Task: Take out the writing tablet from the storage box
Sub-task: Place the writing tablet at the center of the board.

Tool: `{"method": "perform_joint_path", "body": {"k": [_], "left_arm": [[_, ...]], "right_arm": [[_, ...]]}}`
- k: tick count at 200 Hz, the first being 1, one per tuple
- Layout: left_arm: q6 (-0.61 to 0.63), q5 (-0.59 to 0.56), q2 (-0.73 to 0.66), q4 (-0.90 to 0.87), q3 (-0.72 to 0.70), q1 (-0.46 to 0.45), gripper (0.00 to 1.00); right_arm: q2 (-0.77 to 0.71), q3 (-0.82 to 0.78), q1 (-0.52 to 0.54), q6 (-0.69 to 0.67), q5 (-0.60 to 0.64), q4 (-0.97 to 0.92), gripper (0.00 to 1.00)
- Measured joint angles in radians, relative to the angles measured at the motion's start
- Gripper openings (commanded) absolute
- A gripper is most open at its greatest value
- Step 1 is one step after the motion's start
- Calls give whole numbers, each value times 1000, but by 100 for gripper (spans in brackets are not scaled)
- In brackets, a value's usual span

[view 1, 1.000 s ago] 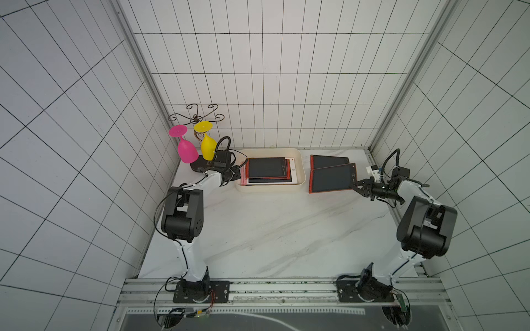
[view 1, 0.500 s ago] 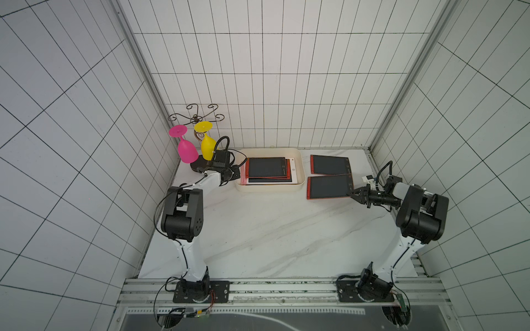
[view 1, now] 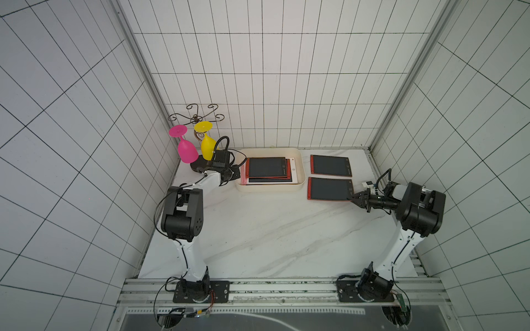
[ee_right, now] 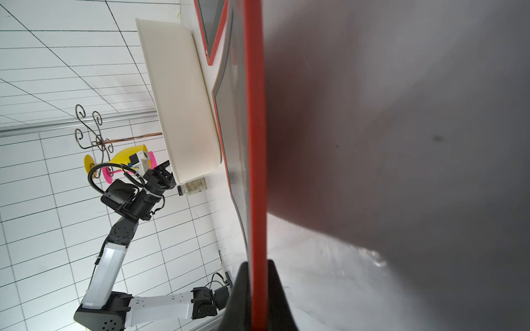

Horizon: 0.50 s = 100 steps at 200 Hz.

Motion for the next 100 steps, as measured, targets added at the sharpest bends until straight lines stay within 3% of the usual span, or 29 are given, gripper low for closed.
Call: {"method": "perform_joint_path", "body": {"k": [37, 52, 100], "left_arm": [[0, 2, 0, 1, 0, 0, 0], [0, 2, 0, 1, 0, 0, 0], [0, 2, 0, 2, 0, 0, 0]], "right_arm": [[0, 12, -23, 27, 103, 3, 23], [0, 16, -26, 36, 142, 3, 32], [0, 72, -26, 74, 189, 1, 46]]}}
